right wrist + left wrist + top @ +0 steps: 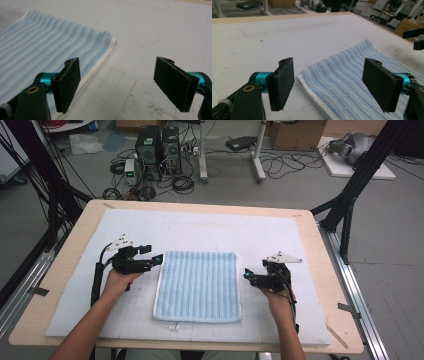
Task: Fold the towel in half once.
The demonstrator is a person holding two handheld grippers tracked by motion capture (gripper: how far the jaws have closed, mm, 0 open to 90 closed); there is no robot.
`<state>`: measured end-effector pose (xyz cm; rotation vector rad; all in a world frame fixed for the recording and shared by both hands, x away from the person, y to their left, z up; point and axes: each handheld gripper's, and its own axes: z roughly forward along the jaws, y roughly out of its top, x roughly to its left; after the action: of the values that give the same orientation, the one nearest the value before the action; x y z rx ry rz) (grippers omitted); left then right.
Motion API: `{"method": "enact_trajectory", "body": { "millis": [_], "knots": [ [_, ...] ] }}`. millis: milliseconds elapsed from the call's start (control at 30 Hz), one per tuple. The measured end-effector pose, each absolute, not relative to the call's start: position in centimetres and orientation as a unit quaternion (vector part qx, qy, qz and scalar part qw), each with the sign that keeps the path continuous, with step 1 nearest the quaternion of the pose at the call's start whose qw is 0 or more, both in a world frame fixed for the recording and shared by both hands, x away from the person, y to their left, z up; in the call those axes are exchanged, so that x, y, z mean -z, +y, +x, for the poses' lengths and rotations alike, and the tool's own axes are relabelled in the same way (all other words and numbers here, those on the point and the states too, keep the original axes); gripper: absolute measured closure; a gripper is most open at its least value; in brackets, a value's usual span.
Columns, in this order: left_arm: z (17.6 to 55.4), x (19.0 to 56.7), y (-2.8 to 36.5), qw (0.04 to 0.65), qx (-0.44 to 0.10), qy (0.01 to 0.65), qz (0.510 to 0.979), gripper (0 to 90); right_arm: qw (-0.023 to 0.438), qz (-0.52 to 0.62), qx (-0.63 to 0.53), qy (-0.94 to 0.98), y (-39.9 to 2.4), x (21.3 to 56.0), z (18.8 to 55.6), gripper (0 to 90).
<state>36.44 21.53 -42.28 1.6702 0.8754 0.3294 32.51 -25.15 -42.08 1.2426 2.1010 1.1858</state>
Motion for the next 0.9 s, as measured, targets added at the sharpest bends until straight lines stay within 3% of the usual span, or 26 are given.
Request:
{"method": "enact_trajectory", "body": {
  "millis": [200, 900],
  "knots": [
    [35.0, 41.8, 21.9, 0.600, -0.149, 0.348, 0.705, 21.4, 0.219, 0.446, -0.431, 0.753, -25.5, 41.9, 31.8, 11.1],
    [35.2, 42.1, 22.2, 0.581, -0.148, 0.360, 0.715, 20.8, 0.229, 0.439, -0.438, 0.751, -26.2, 42.0, 31.5, 11.0]
  ]
}}
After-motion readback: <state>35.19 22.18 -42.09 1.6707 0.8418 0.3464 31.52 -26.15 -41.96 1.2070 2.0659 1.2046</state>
